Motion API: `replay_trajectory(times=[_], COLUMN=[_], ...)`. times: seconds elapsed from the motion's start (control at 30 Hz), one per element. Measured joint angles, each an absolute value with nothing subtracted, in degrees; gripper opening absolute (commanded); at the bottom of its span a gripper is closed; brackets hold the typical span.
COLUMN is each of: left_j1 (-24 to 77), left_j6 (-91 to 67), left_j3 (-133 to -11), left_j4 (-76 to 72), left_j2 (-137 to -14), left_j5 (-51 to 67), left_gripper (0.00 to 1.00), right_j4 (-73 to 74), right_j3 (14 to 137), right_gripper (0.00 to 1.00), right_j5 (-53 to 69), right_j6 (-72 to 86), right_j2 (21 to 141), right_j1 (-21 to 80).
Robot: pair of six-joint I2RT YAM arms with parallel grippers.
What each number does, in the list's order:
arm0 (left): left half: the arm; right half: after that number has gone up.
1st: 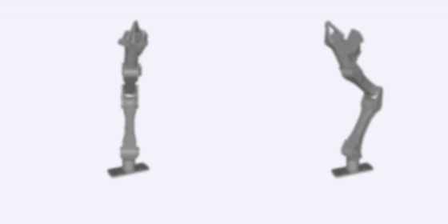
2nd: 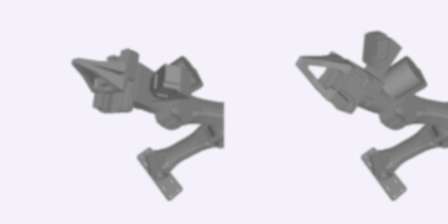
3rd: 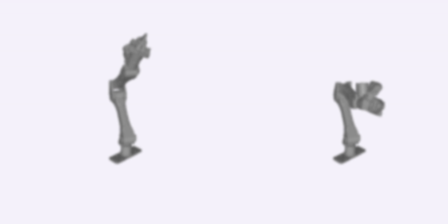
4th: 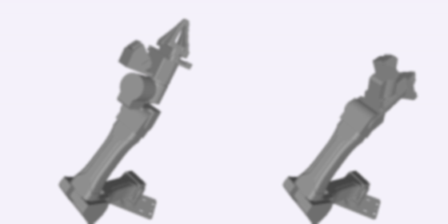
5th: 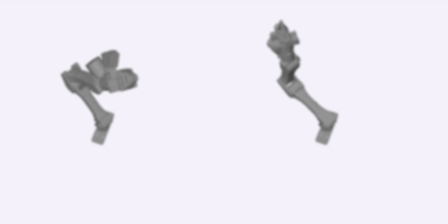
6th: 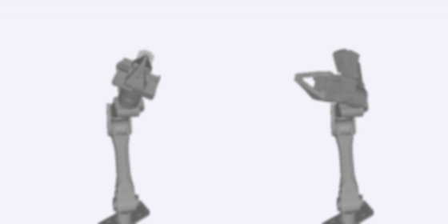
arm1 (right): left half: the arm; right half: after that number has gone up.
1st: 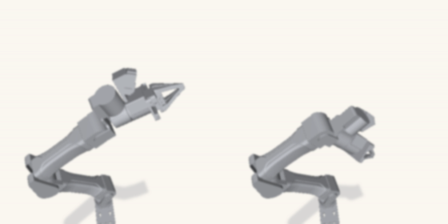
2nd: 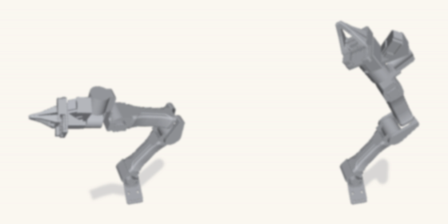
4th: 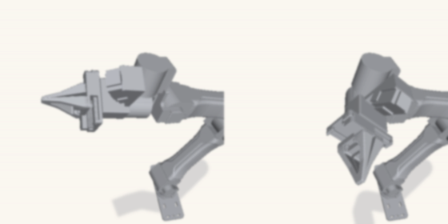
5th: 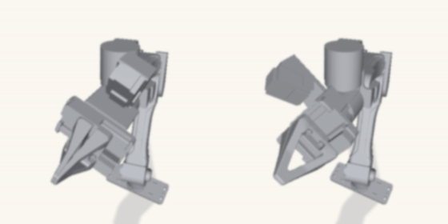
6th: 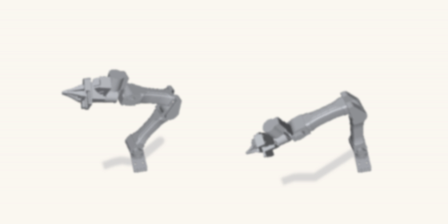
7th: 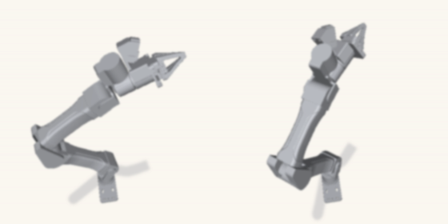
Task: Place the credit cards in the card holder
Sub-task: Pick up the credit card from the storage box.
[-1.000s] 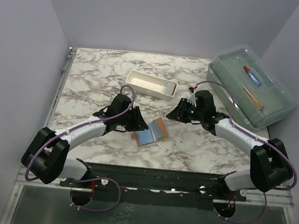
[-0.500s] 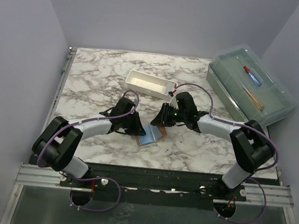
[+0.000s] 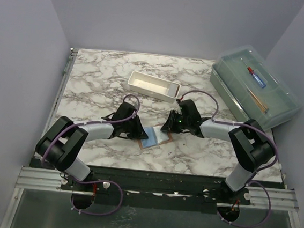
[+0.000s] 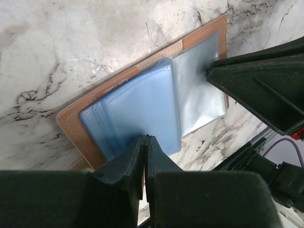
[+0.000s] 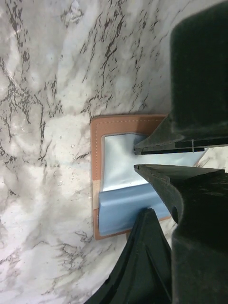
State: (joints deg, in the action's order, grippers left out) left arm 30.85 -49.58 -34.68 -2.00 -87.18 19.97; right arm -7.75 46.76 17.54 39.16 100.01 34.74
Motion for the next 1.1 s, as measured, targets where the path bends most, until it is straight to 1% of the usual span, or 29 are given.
replay_trajectory(times=[0.2, 0.3, 0.37, 0.47, 0.57, 0.63, 0.7, 0.8, 0.97, 1.1], left_j1=[30.85, 30.85, 30.85, 30.85, 30.85, 30.85, 30.85, 30.85, 30.85, 30.85], left_j6=[-50.61, -50.83, -51.0, -51.16, -51.18, -51.18, -51.16, -51.09, -50.89, -50.76], left_j3=[-31.94, -31.51, -31.27, -30.92, -30.65, -30.57, -30.55, -30.55, -30.55, -30.55], left_j4=[-3.2, -3.4, -3.6, -3.75, -3.79, -3.75, -3.68, -3.49, -3.31, -3.27], left_j2=[-84.51, -84.07, -83.88, -83.55, -83.24, -83.05, -82.98, -82.83, -82.7, -82.61], left_j5=[18.83, 18.55, 18.55, 18.55, 18.55, 18.57, 18.57, 18.59, 18.61, 18.7], left_gripper=[0.1, 0.1, 0.1, 0.1, 0.1, 0.1, 0.11, 0.11, 0.11, 0.11], right_j4=[-3.33, 3.33, 8.32, 15.79, 21.3, 25.28, 29.34, 33.43, 41.12, 45.15], right_j3=[47.79, 51.37, 54.52, 61.65, 69.65, 76.42, 85.19, 98.76, 116.22, 122.69], right_gripper=[0.22, 0.24, 0.27, 0.36, 0.51, 0.57, 0.6, 0.65, 0.67, 0.67], right_j5=[12.91, 9.37, 6.72, 2.04, -4.21, -9.69, -15.14, -21.87, -29.78, -33.95], right_j6=[37.52, 37.04, 36.69, 35.88, 35.4, 35.73, 36.6, 37.45, 36.07, 33.63], right_j2=[98.43, 98.41, 98.41, 98.35, 98.39, 99.46, 102.78, 111.0, 126.19, 133.4], right_j1=[34.92, 35.77, 36.53, 37.58, 38.22, 38.24, 38.24, 38.11, 37.85, 37.87])
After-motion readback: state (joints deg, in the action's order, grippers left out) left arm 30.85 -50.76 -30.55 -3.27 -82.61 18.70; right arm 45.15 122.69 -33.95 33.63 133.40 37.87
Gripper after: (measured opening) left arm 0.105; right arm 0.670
